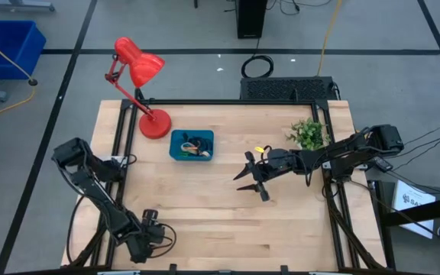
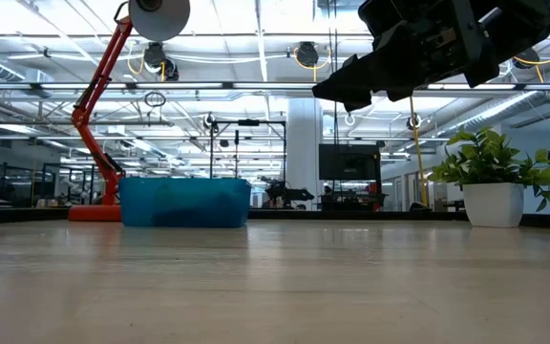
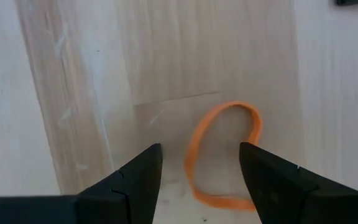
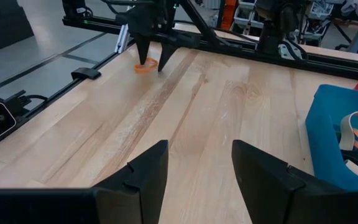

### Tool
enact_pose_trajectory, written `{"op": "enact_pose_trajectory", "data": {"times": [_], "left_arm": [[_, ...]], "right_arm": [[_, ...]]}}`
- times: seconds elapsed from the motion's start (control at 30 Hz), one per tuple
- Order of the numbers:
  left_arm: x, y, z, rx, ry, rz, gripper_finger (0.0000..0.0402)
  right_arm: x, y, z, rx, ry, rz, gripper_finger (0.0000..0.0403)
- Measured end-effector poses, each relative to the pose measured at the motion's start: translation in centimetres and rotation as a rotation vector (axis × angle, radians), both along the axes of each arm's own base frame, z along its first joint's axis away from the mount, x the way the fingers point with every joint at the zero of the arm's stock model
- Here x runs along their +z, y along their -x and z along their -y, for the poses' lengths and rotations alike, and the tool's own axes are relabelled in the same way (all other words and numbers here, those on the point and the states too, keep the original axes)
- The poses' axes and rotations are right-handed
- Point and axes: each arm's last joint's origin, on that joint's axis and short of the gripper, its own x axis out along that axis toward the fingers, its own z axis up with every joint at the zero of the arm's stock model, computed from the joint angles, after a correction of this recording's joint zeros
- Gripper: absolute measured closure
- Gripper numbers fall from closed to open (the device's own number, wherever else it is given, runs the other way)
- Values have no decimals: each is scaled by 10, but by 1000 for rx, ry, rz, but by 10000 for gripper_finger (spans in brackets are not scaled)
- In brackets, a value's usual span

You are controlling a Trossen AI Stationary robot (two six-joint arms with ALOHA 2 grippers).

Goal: Pick and place rubber bands into bin
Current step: Put the orange rubber band into the blue bin

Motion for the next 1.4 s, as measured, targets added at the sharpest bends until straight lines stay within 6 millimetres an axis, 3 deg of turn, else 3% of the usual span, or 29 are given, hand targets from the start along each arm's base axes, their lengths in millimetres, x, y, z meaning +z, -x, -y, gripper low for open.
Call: {"op": "enact_pose_trajectory", "data": {"times": [0.73, 1.4], "left_arm": [[-1, -1, 0, 167, 34, -28, 178], [-1, 1, 1, 151, 19, -11, 185]], "right_arm": [[0, 0, 0, -2, -7, -6, 231], [0, 0, 0, -2, -4, -5, 231]]}}
